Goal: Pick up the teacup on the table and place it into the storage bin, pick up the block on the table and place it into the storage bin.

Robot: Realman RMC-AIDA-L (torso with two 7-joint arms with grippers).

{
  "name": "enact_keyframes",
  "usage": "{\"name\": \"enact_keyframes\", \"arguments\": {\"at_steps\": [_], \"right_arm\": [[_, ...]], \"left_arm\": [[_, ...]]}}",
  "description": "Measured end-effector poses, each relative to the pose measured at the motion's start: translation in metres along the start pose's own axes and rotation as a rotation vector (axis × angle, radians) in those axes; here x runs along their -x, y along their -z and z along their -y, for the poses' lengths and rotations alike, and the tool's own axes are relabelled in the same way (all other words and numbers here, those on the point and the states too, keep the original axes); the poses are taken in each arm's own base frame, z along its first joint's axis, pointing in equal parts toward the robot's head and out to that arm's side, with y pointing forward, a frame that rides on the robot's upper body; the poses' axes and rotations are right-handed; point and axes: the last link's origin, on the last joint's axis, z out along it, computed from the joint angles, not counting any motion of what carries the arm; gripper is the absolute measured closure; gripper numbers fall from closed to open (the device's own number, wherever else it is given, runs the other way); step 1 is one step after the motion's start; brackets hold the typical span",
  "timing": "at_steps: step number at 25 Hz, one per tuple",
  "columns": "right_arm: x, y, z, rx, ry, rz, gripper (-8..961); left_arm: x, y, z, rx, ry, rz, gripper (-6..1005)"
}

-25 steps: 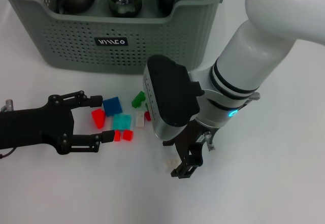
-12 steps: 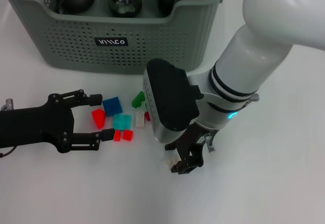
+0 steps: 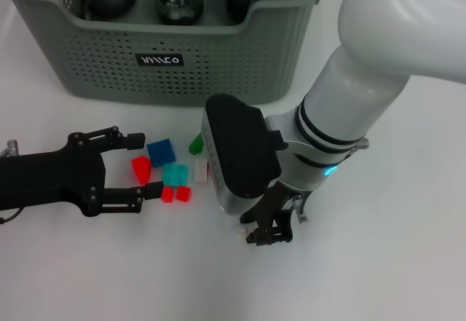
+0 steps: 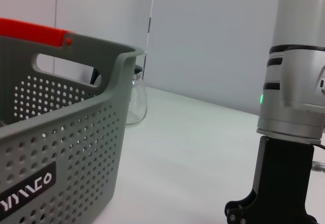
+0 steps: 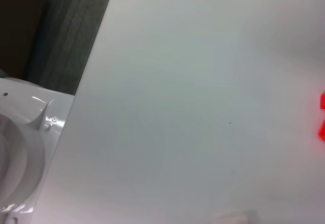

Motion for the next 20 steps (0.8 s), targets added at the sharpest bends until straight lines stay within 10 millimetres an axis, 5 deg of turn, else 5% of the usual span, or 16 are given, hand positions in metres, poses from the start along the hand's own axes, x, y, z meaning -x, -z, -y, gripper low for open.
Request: {"name": "enact_keyframes", "arguments": {"at_steps": [10, 20], "right_arm": [[0.001, 0.022, 0.006, -0.053, -0.035, -0.002, 744], [-0.015, 0.139, 0.031, -0.070, -0.272, 0.190, 748]], "left_arm": [[-0.001, 0.001, 0.001, -0.008, 0.000, -0.004, 122], [0.002, 0.009, 0.001, -0.017, 0.003, 0.005, 123]]}}
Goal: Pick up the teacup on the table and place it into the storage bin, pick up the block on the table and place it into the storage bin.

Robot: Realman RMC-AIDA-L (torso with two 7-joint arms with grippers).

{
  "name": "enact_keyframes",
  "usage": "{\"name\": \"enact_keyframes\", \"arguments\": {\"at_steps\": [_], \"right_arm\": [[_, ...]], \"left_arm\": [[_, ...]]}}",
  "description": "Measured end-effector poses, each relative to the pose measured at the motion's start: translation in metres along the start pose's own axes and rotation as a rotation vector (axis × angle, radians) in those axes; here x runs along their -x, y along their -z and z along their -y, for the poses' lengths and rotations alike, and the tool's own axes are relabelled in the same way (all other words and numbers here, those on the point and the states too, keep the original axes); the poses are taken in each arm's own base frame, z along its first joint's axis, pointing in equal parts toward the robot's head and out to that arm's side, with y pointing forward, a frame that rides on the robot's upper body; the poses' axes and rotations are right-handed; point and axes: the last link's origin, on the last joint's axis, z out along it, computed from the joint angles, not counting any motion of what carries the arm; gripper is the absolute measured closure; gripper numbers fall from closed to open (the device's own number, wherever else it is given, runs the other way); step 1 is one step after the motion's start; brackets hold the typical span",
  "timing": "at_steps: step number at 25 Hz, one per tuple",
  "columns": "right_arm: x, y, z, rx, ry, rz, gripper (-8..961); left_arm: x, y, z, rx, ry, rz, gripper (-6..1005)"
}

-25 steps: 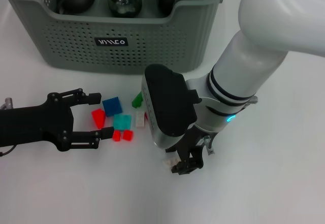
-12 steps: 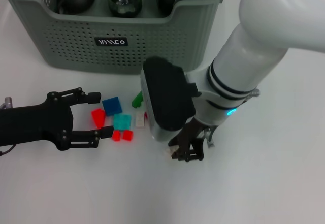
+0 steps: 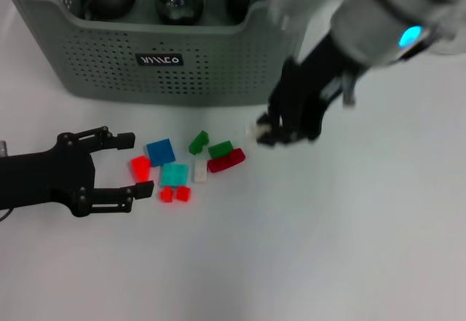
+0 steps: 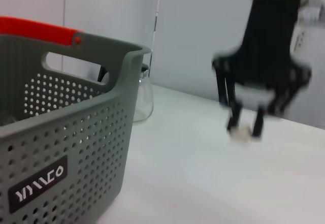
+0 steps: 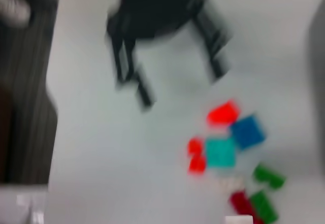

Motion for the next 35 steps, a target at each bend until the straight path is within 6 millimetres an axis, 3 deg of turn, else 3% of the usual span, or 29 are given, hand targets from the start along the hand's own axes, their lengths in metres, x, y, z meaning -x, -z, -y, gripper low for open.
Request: {"name": "enact_keyframes", "arguments": {"at_steps": [5, 10, 11, 15, 24, 29, 35], "right_arm": [[0.019, 0.044, 0.014, -0.021, -0.056, 0.164, 748], [0.041, 0.064, 0.029, -0.107, -0.056, 0.301, 747], [0.050, 0.065, 0.042, -0.189, -0.059, 0.339, 747], [0.058, 0.057, 0.062, -0.292, -0.074, 0.349, 747], [0.056, 0.007, 0.119, -0.547, -0.092, 0.306, 747], [0.050, -0.012, 0.132, -0.637, -0.080, 0.280, 747], [0.044, -0.021, 0.131, -0.654, -0.073, 0.257, 748]], "left_arm": [[0.001, 0.000, -0.001, 0.003, -0.025, -0.002, 123], [0.001, -0.002, -0.002, 0.005, -0.042, -0.007, 123], [0.000, -0.003, -0.001, 0.006, -0.045, -0.010, 123], [-0.002, -0.004, 0.000, 0.008, -0.052, -0.013, 123], [-0.009, -0.010, 0.004, 0.017, -0.083, -0.022, 122], [-0.012, -0.012, 0.005, 0.019, -0.089, -0.024, 122], [-0.014, -0.015, 0.006, 0.023, -0.094, -0.028, 122]]}}
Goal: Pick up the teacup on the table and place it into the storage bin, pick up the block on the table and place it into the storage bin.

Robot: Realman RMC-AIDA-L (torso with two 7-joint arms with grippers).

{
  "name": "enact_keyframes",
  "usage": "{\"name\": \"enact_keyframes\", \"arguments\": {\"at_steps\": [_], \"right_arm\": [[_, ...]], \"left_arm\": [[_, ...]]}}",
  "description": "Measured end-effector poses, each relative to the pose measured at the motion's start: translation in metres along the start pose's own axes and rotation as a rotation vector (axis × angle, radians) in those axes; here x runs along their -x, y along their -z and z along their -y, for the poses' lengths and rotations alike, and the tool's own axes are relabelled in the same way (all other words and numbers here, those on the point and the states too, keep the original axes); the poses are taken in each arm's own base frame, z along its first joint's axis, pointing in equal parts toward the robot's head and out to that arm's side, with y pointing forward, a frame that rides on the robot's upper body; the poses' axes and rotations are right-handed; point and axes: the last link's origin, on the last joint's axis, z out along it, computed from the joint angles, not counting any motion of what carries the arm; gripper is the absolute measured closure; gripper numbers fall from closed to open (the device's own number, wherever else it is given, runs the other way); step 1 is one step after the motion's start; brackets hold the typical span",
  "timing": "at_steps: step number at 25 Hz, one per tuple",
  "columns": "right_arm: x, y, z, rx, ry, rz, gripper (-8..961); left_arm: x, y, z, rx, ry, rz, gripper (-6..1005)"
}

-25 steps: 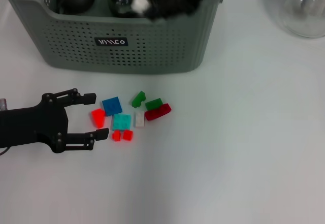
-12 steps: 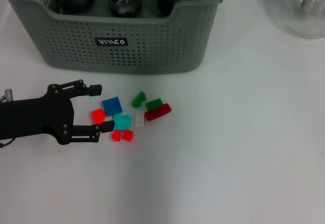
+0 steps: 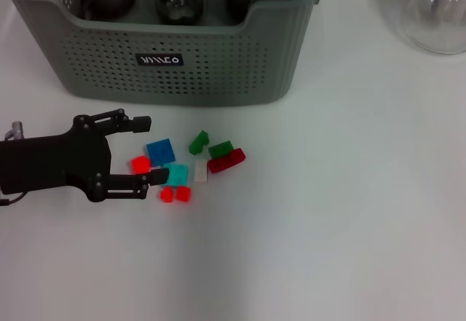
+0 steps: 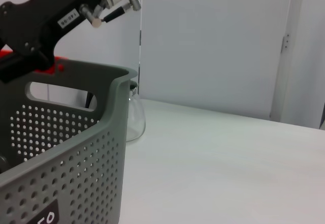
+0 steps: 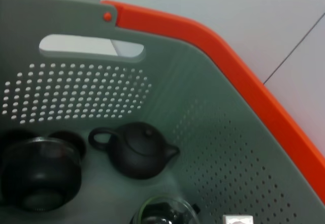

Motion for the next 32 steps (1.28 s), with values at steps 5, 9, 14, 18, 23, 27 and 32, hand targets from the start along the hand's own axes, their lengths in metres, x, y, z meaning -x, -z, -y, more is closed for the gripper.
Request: {"name": "enact_keyframes", "arguments": {"at_steps": [5, 9, 14, 18, 23, 27, 32], "right_arm": [[-0.003, -0.001, -0.001, 0.003, 0.000, -0.005, 719], [-0.003, -0.001, -0.001, -0.004, 0.003, 0.000, 601], [0.005, 0.005, 0.002, -0.004, 0.007, 0.025, 411], [0.016, 0.030, 0.008, 0.001, -0.028, 0.131, 338], [0.018, 0.083, 0.011, 0.016, -0.089, 0.294, 312], [0.009, 0.126, 0.000, 0.038, -0.097, 0.398, 207], [-0.011, 0.170, -0.034, 0.168, -0.082, 0.559, 85]], "left_arm": [[0.000, -0.003, -0.001, 0.003, 0.003, -0.005, 123], [0.001, -0.003, -0.002, 0.004, 0.007, -0.007, 123], [0.001, -0.004, -0.002, 0.004, 0.010, -0.007, 123], [0.001, -0.002, -0.002, 0.008, 0.008, -0.007, 122], [0.000, -0.001, -0.002, 0.010, 0.008, -0.009, 122], [0.000, 0.000, -0.001, 0.009, 0.012, -0.008, 123], [-0.001, 0.003, -0.001, 0.014, 0.012, -0.011, 122]]}}
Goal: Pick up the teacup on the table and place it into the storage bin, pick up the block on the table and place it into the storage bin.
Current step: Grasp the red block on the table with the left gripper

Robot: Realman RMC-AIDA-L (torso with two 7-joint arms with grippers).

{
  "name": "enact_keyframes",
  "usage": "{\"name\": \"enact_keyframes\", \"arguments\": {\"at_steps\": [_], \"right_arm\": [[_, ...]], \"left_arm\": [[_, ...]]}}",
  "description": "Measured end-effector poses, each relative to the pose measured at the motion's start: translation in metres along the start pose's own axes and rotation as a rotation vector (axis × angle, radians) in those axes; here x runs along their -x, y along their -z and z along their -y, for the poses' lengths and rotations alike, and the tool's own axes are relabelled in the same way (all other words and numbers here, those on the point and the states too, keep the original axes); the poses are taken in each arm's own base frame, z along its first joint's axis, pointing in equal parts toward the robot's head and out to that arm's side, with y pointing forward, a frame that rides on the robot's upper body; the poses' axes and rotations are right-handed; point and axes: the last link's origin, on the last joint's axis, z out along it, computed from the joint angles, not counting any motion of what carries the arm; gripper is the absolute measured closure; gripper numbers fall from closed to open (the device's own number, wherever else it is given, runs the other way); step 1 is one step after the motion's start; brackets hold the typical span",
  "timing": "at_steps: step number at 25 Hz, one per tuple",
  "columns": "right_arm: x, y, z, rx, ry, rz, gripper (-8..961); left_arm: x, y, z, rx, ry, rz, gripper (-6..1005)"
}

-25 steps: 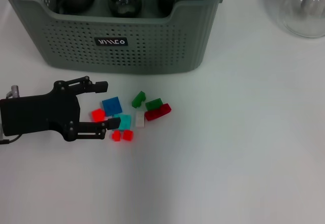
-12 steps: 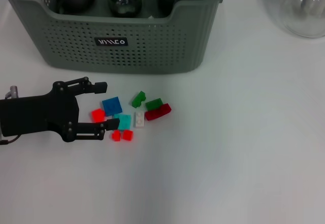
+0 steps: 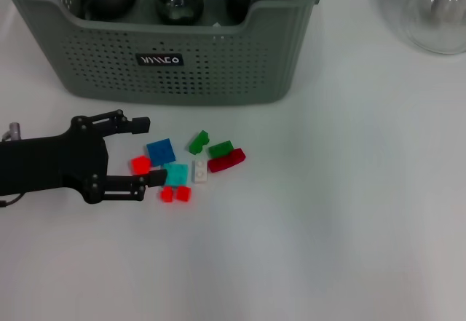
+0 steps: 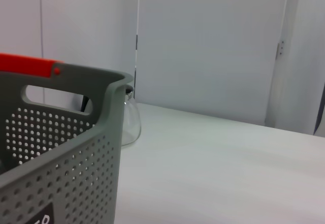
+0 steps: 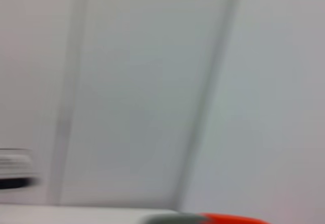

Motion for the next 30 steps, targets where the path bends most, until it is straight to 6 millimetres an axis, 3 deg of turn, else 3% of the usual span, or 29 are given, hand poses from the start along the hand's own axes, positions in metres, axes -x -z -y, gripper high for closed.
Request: {"name": "enact_keyframes", "arguments": {"at_steps": [5, 10, 13, 21, 30], "right_arm": [[-0.030, 0.035, -0.036, 0.182, -0.077, 0.063, 7], [-0.074, 0.046, -0.057, 0.301, -0.256, -0.057, 7], [-0.102, 0.048, -0.061, 0.342, -0.367, -0.154, 7], [-0.151, 0.048, -0.052, 0.426, -0.547, -0.380, 7], [-0.158, 0.055, -0.046, 0.408, -0.551, -0.403, 7]], "left_arm": [[0.000, 0.012, 0.004, -0.020, 0.004, 0.029, 123], [-0.004, 0.025, 0.015, -0.042, 0.024, 0.189, 124], [-0.014, 0.021, 0.020, -0.051, 0.023, 0.290, 126], [-0.047, -0.006, 0.035, -0.027, 0.035, 0.522, 126], [-0.060, -0.053, 0.039, -0.031, 0.070, 0.855, 127]]}}
